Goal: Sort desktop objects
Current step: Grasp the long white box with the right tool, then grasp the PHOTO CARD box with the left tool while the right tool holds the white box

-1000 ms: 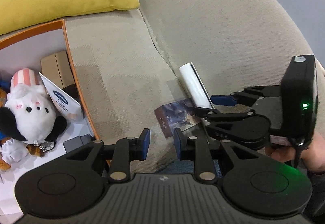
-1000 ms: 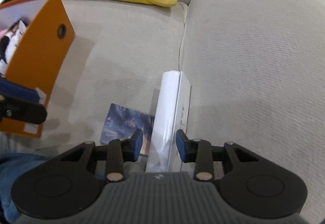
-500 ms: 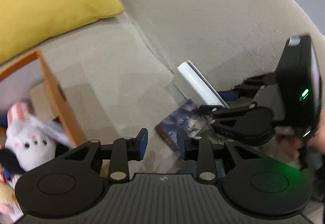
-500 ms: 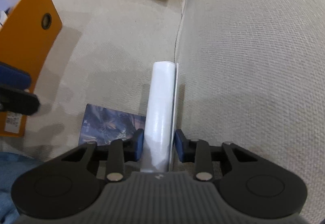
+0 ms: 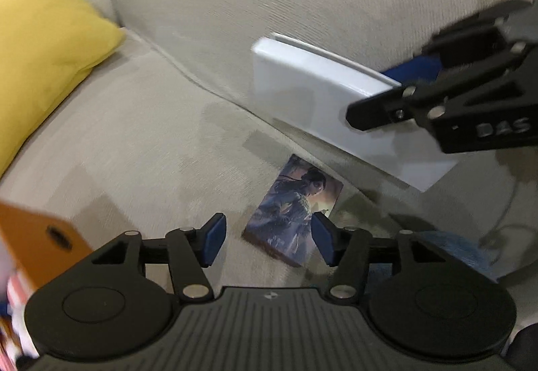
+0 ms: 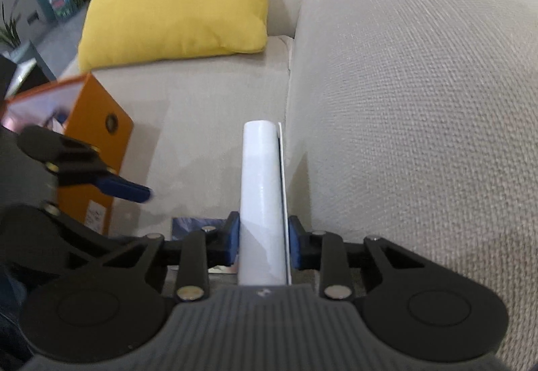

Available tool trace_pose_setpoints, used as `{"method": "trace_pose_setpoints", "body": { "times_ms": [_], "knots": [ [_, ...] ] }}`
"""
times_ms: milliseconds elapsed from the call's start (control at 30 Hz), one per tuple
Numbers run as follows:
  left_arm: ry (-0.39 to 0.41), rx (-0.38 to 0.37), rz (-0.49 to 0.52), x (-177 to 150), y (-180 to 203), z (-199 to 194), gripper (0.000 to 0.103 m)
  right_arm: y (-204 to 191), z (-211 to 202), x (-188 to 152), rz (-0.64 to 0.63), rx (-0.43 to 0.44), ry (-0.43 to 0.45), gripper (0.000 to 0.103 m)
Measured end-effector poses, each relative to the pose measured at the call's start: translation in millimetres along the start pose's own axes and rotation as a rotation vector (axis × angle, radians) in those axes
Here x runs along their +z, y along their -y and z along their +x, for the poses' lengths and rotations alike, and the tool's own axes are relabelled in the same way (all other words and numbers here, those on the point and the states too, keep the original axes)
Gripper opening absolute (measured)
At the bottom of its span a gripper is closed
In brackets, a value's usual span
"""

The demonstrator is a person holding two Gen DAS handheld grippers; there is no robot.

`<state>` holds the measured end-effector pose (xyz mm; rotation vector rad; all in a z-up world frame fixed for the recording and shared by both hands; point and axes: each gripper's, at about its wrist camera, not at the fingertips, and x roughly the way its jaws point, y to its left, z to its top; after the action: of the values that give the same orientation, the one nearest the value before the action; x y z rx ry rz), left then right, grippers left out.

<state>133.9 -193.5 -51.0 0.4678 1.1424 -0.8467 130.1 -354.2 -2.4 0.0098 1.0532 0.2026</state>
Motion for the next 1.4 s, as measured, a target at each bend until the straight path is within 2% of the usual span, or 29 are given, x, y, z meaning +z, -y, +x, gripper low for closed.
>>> {"method": "trace_pose_setpoints", "body": {
  "times_ms": [233,300,500,667,733,800,967,1033,1067,1133,1167,1267,1400],
  "knots": [
    [-0.12,-0.02,0.114,18,2,42,0.072,3,-1,-1,0.036,0.036,0.019,0.031],
    [-0.139,-0.046,0.112,20,-2,51,0.08,3,-1,-2,0.039,0.041,0.022,0.031],
    [-0.181,-0.148,0.062,19,-11,66,0.087,4,5,1,0.044,0.049,0.023,0.031],
    [-0.181,-0.177,0.043,17,-11,70,0.085,3,8,1,0.035,0.043,0.024,0.031],
    [-0.173,-0.187,0.041,12,-7,70,0.081,3,9,2,0.035,0.042,0.025,0.031],
    [-0.16,-0.163,0.063,6,1,70,0.081,3,9,2,0.037,0.042,0.025,0.031],
    [-0.136,-0.139,0.023,-2,3,63,0.079,2,9,0,0.03,0.033,0.03,0.031],
    [-0.127,-0.126,0.013,-4,6,57,0.071,1,6,-1,0.025,0.027,0.031,0.031],
    [-0.119,-0.124,0.003,-6,6,54,0.057,1,6,-2,0.024,0.026,0.032,0.031],
    [-0.081,-0.145,-0.031,-8,3,39,0.042,0,4,-3,0.023,0.024,0.033,0.031],
    [-0.076,-0.154,-0.045,-10,1,33,0.04,0,3,-3,0.024,0.025,0.033,0.031],
    [-0.07,-0.116,-0.037,-16,3,26,0.038,0,6,-4,0.03,0.028,0.028,0.031],
    [-0.066,-0.15,-0.027,-22,8,16,0.027,-2,8,-4,0.029,0.025,0.027,0.031]
  ]
}}
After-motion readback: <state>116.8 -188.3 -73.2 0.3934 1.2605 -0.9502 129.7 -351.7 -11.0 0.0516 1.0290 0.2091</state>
